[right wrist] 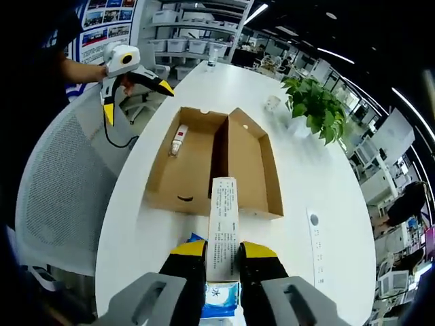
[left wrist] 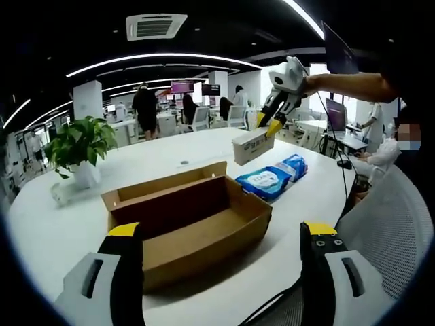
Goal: Operate the shoe box by opening the lid, removing the specified soft item, and placing it in the target area until the item is outside and the box remains undamaged.
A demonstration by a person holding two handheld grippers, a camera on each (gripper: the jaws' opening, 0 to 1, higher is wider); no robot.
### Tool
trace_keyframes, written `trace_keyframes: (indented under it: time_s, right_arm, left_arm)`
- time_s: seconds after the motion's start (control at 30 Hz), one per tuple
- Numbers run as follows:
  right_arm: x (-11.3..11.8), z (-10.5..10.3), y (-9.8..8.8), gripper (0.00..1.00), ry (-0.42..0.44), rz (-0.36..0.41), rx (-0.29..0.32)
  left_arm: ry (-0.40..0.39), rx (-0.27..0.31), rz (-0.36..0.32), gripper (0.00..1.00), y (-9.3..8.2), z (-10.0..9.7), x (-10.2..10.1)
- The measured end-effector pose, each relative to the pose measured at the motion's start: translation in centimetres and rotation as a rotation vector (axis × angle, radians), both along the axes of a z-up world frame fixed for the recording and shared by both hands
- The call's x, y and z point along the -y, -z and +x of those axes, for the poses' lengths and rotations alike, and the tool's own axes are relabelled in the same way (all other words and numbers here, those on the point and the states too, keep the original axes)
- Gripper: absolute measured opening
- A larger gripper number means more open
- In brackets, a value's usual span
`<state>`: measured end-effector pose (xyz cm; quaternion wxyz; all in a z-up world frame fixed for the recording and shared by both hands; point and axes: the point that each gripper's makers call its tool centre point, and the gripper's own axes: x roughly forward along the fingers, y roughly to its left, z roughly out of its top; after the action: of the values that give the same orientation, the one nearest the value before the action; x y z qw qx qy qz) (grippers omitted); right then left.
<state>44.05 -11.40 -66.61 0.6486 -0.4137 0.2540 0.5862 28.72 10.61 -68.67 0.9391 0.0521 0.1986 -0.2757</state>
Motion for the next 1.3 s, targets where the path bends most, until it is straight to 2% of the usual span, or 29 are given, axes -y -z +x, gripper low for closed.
trace_keyframes:
  time_s: [0.63,1.3]
  right_arm:
    - [5.9,2.7,1.9,0.14,0.077,-0.054,0.001]
    - [12.5,5.8,5.6,0.14,0.152,-0.126,-0.008]
  left_arm:
    - [-0.002,-0.018,0.006,0.99,0.4,0.0,0.1]
    - [0.006,-0.033,0.010,0.98,0.6,0.0,0.3]
